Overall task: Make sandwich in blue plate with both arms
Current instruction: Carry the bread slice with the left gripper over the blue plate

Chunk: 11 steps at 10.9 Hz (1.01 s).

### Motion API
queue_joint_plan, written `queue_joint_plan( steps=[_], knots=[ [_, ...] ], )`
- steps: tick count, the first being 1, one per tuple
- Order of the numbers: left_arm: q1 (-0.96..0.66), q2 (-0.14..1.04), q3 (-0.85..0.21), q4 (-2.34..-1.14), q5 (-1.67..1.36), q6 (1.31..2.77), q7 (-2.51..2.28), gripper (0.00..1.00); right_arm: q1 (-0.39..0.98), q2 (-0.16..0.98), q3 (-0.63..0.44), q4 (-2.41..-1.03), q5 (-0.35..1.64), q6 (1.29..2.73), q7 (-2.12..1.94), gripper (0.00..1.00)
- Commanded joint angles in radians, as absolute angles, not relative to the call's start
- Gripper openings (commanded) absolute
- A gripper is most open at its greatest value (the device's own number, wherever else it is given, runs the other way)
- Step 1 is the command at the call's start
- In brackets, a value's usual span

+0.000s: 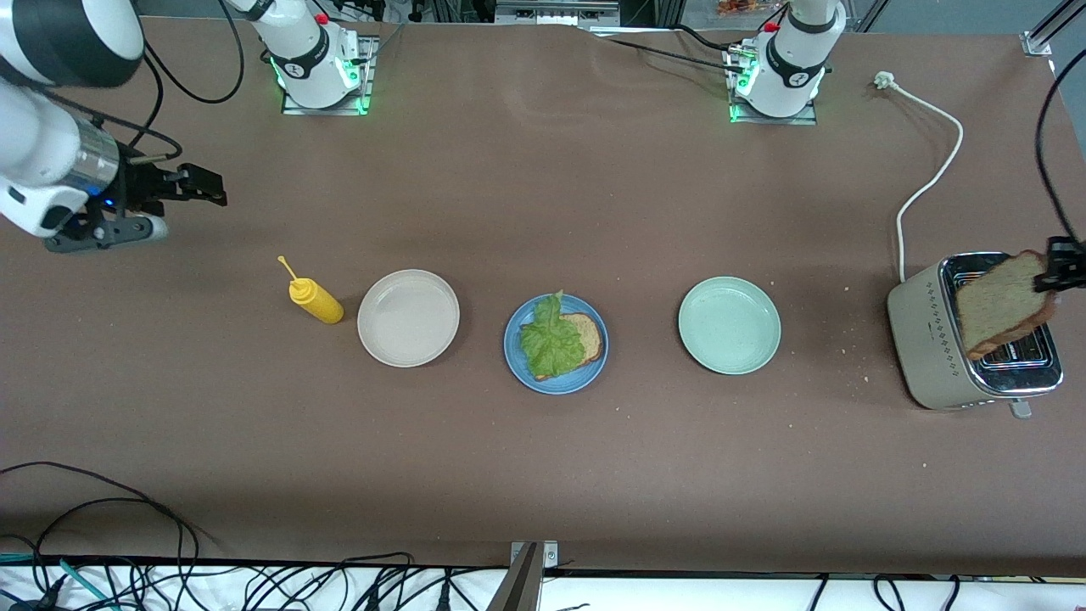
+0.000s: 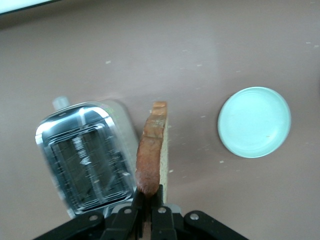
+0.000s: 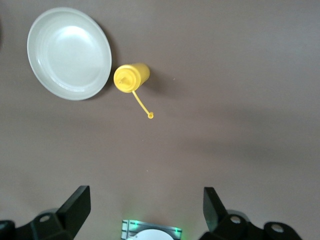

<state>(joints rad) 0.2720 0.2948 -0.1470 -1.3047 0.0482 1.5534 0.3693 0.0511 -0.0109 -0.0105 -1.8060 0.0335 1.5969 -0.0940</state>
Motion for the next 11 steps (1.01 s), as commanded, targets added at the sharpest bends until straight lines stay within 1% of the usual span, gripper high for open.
queue_joint_plan(
  steps=[1,2,3,5,6,8,10,11],
  knots=[
    [0.082,0.311,-0.091,-1.296,-0.020,1.548,0.200,0.00,0.017,-0.040,-0.044,-1.717,0.023,1.601,-0.032,1.00],
    [0.007,0.308,-0.062,-1.317,-0.029,1.564,0.149,0.00,0.015,-0.035,-0.046,-1.680,0.021,1.588,-0.040,1.00],
    [-0.017,0.298,-0.061,-1.351,-0.060,1.609,0.115,0.00,0.017,-0.035,-0.045,-1.658,0.029,1.566,-0.044,1.00],
    [-0.028,0.235,-0.061,-1.499,-0.186,1.718,0.054,0.00,0.020,-0.029,-0.048,-1.648,0.028,1.514,-0.032,1.00],
    [-0.043,0.227,-0.061,-1.546,-0.242,1.758,0.025,0.00,0.020,-0.022,-0.057,-1.637,0.029,1.499,-0.040,1.00],
    [-0.112,0.239,-0.061,-1.588,-0.335,1.845,-0.053,0.00,0.021,-0.018,-0.052,-1.634,0.015,1.502,-0.031,1.00],
    [-0.193,0.282,-0.061,-1.597,-0.435,1.937,-0.093,0.00,0.024,-0.009,-0.069,-1.632,0.015,1.514,-0.031,1.00],
    [-0.216,0.296,-0.061,-1.611,-0.490,1.975,-0.104,0.00,0.026,-0.008,-0.068,-1.641,0.005,1.563,-0.029,1.00]
  ],
)
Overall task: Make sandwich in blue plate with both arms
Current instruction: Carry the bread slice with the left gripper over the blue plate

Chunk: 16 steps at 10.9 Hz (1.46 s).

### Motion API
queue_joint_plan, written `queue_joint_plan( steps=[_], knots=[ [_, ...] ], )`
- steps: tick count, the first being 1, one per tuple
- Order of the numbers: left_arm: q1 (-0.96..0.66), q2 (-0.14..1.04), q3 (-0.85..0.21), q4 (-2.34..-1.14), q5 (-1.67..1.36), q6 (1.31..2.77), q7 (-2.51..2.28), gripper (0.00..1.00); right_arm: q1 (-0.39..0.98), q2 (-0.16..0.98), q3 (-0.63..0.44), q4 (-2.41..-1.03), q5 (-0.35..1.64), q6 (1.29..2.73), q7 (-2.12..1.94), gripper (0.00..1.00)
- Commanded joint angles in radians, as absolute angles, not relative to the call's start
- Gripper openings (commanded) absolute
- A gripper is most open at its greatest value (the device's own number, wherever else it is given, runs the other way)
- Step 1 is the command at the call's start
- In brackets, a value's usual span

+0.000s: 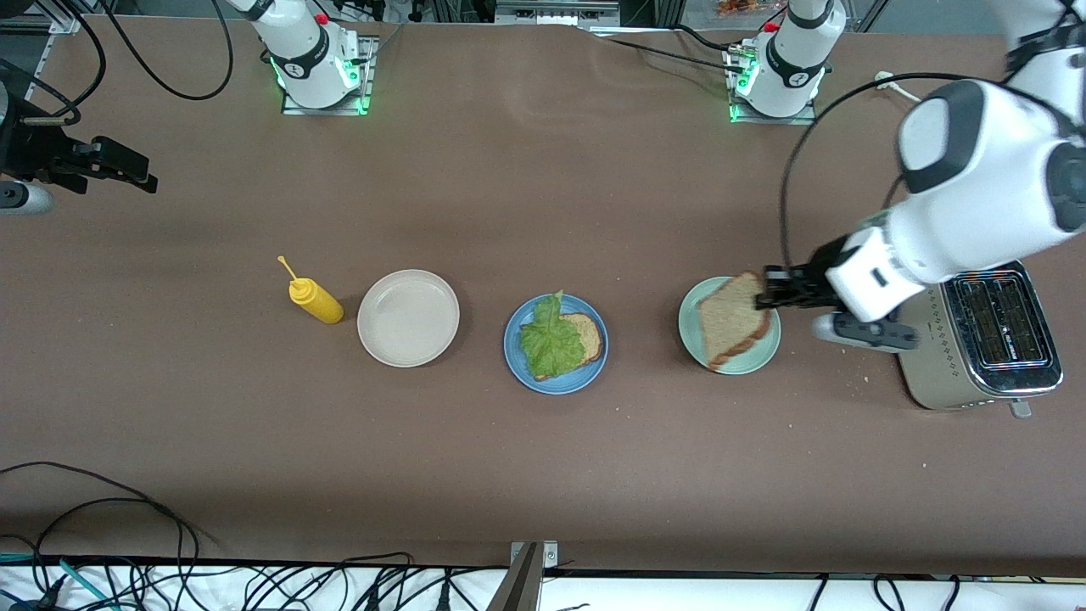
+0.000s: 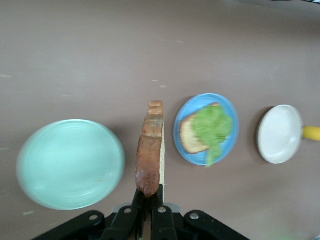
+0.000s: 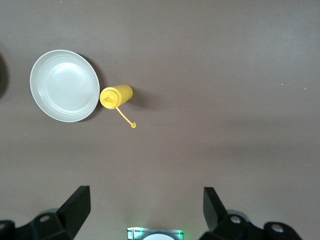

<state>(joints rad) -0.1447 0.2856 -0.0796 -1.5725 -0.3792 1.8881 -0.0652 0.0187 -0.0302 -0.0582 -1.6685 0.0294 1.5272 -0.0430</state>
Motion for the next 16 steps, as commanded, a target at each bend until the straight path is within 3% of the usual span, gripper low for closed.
queue_joint_plan(
  steps=[1,4,9,12,16],
  knots=[
    [-0.225,0.311,-0.061,-1.612,-0.527,1.983,-0.104,0.00,0.022,0.000,-0.069,-1.643,0.008,1.592,-0.029,1.00],
    [-0.277,0.397,-0.061,-1.605,-0.661,1.985,-0.103,0.00,0.025,0.003,-0.068,-1.643,0.008,1.615,-0.029,1.00],
    [-0.388,0.544,-0.057,-1.562,-0.885,2.163,-0.104,0.00,0.028,0.006,-0.064,-1.634,0.012,1.620,-0.035,1.00],
    [-0.423,0.607,-0.057,-1.490,-0.890,2.184,-0.106,0.00,0.023,0.005,-0.069,-1.608,0.006,1.609,-0.037,1.00],
    [-0.472,0.692,-0.058,-1.480,-0.890,2.339,-0.087,0.00,0.025,0.008,-0.067,-1.605,-0.049,1.580,-0.037,1.00]
  ],
)
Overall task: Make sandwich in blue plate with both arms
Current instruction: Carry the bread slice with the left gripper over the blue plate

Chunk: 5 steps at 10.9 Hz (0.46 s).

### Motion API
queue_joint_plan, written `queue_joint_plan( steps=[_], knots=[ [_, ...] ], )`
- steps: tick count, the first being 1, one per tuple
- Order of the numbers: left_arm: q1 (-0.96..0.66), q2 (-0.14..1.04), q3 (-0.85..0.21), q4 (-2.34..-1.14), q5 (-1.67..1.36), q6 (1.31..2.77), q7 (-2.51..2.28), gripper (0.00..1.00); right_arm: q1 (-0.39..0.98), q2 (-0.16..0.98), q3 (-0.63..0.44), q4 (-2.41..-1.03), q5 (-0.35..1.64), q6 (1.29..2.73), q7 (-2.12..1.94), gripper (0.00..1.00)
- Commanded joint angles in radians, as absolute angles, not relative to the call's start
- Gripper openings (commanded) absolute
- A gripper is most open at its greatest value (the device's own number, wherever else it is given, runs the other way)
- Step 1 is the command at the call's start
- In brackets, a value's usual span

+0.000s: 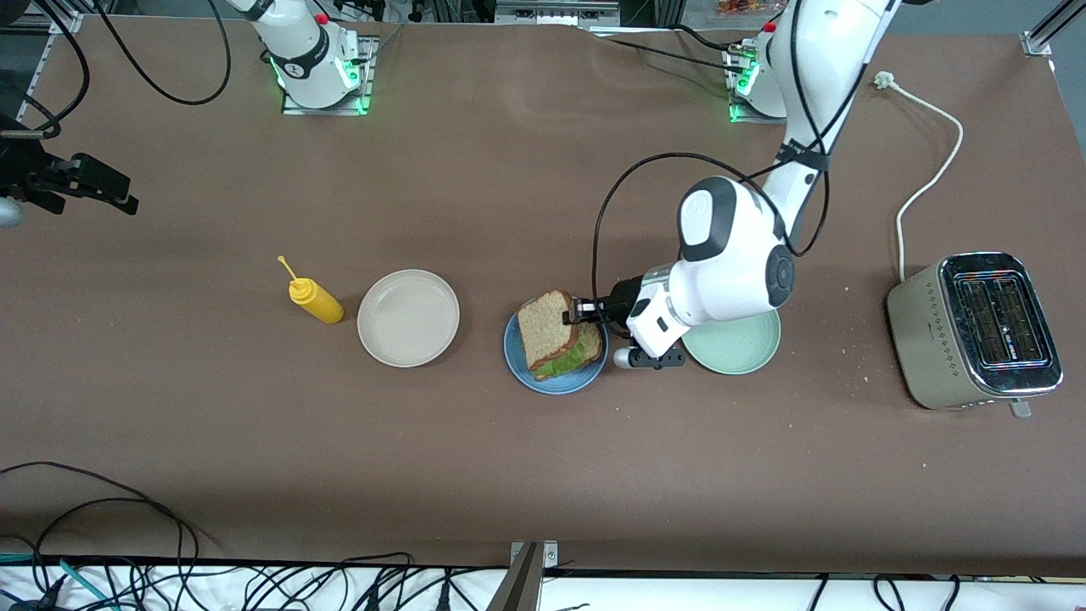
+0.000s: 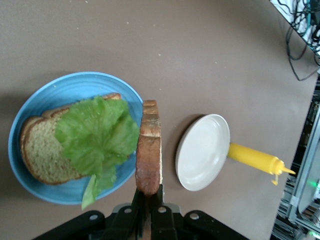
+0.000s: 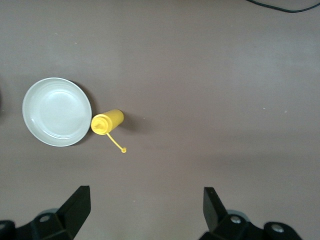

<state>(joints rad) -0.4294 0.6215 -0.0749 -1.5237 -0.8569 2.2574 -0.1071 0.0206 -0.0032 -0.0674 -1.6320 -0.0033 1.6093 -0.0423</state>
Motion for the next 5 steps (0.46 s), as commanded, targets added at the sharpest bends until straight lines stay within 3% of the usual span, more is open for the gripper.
queue_joint_plan(
  steps=[1,5],
  knots=[
    [-0.479,0.707,-0.057,-1.480,-0.890,2.356,-0.086,0.00,0.026,0.006,-0.067,-1.605,-0.048,1.575,-0.037,1.00],
    [-0.479,0.709,-0.054,-1.486,-0.887,2.358,-0.086,0.00,0.025,0.006,-0.069,-1.606,-0.037,1.566,-0.034,1.00]
  ],
)
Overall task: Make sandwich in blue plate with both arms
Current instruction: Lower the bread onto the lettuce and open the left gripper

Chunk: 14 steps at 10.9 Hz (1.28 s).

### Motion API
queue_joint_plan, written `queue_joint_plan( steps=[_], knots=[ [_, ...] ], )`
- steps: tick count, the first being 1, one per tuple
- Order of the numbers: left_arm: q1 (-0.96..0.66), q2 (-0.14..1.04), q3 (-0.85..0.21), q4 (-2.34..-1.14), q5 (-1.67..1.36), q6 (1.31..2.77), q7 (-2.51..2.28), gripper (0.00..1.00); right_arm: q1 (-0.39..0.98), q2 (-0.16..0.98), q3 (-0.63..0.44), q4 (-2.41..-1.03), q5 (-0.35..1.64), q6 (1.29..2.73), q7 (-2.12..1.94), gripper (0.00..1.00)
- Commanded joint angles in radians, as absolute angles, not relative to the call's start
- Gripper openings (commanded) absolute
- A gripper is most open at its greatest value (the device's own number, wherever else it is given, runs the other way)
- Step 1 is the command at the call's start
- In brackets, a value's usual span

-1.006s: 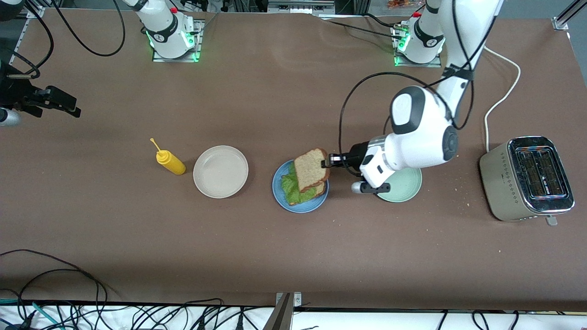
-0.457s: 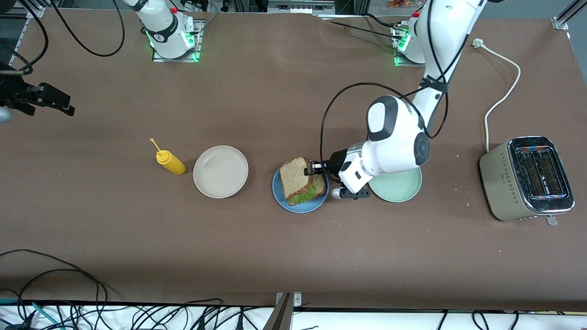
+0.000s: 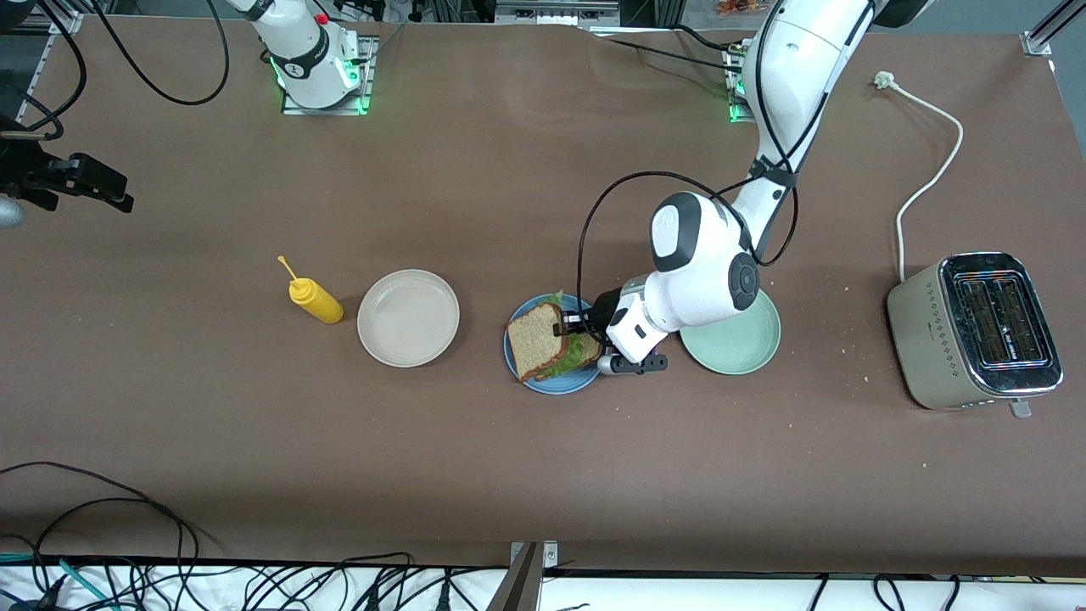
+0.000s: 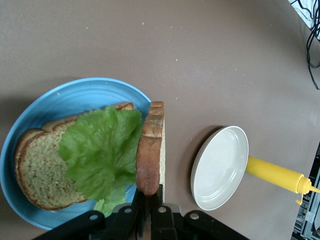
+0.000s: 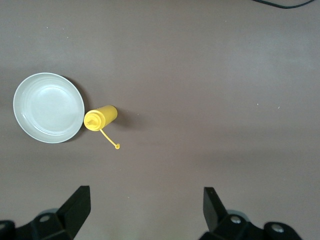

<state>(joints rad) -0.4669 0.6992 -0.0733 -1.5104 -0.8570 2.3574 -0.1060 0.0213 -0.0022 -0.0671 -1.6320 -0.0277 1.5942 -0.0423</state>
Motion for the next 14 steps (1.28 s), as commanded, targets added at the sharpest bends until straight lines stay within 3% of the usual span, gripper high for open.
queue_joint_plan(
  steps=[1,3,4,5,10,14],
  knots=[
    [-0.479,0.715,-0.042,-1.491,-0.887,2.358,-0.086,0.16,0.025,0.006,-0.069,-1.606,-0.034,1.565,-0.032,1.00],
    [-0.476,0.729,-0.032,-1.497,-0.890,2.358,-0.084,0.52,0.025,0.005,-0.066,-1.606,-0.035,1.565,-0.031,1.00],
    [-0.474,0.733,-0.029,-1.499,-0.890,2.358,-0.084,0.79,0.025,0.005,-0.066,-1.606,-0.034,1.565,-0.031,1.00],
    [-0.474,0.736,-0.023,-1.505,-0.890,2.358,-0.084,1.00,0.025,0.005,-0.066,-1.605,-0.035,1.565,-0.031,1.00],
    [-0.463,0.713,0.008,-1.545,-0.879,2.353,-0.089,1.00,0.026,0.005,-0.064,-1.605,-0.034,1.566,-0.032,1.00],
    [-0.368,0.531,0.006,-1.637,-0.822,2.346,-0.087,1.00,0.028,0.005,-0.063,-1.605,-0.032,1.566,-0.032,1.00]
  ],
)
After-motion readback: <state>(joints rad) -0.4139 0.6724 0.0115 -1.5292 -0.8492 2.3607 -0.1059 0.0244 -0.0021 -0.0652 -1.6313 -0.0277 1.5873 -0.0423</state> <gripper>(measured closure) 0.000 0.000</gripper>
